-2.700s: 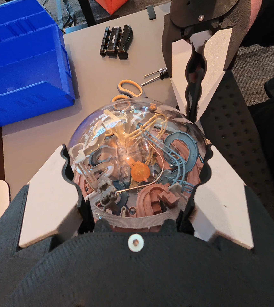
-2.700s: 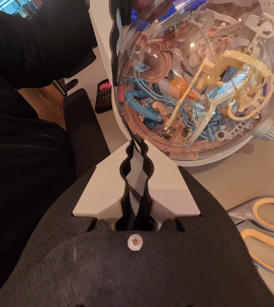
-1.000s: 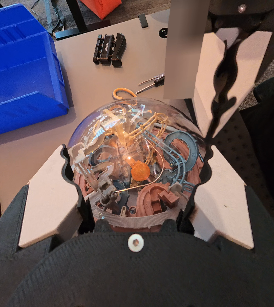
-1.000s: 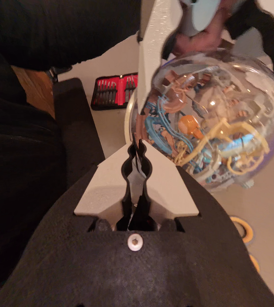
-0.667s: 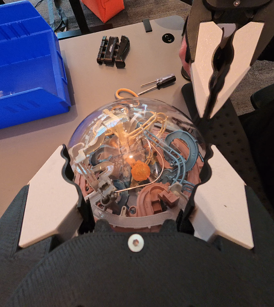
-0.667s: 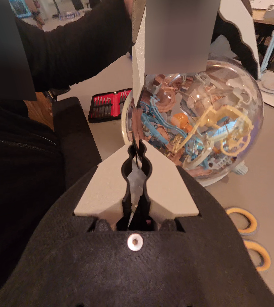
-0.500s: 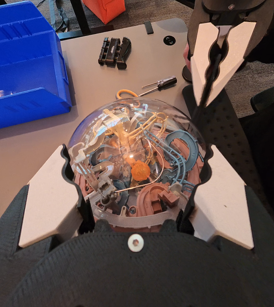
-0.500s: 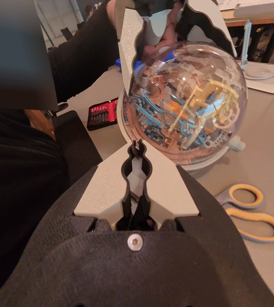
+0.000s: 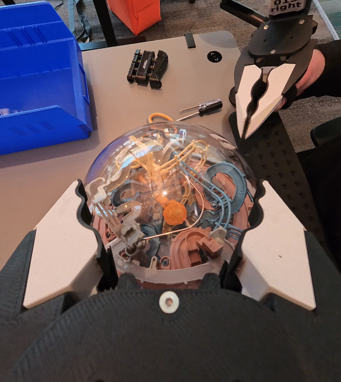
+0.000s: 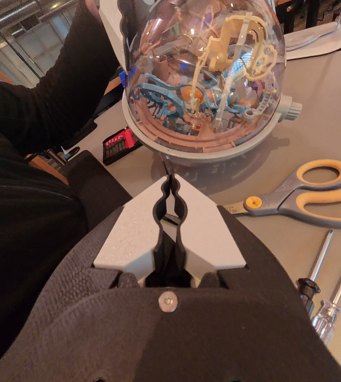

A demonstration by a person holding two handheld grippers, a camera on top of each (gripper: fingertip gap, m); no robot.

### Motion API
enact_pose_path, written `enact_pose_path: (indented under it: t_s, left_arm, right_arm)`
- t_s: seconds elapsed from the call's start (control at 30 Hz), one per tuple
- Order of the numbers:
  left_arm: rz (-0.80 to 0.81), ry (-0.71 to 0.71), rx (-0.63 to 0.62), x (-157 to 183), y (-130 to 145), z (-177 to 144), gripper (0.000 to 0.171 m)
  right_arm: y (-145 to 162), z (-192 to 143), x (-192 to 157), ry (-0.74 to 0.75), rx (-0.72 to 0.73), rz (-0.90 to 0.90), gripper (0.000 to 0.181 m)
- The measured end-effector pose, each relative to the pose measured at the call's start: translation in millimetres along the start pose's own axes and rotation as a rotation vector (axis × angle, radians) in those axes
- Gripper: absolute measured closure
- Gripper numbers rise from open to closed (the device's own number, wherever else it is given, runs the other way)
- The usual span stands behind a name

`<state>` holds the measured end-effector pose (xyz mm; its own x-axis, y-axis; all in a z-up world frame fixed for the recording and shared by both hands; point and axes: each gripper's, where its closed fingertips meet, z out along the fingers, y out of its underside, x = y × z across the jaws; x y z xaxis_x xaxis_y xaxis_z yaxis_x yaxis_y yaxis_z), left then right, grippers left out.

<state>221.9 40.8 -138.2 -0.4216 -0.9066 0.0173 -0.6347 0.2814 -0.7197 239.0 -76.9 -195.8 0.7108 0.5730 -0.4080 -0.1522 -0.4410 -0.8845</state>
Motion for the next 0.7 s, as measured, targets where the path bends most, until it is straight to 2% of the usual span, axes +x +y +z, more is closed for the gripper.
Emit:
enact_pose_path:
  t_s: [0.2, 0.27, 0.5, 0.7]
  left_arm:
    - [-0.005, 0.002, 0.01, 0.4, -0.9, 0.6, 0.019]
    - [-0.007, 0.005, 0.013, -0.2, -0.6, 0.2, 0.019]
    - [-0.022, 0.004, 0.033, -2.6, 0.4, -1.8, 0.02]
    - [-0.02, -0.008, 0.043, -1.9, 1.1, -3.2, 0.02]
  right_arm:
    - [8.5, 8.0, -4.2, 0.017, -0.091, -0.079, 0.181]
    - [15.1, 7.5, 0.2, 0.062, -0.163, -0.136, 0.167]
    - [56.6, 11.5, -4.8, 0.027, -0.517, -0.366, 0.154]
    - [75.4, 25.3, -2.8, -0.058, -0.666, -0.486, 0.162]
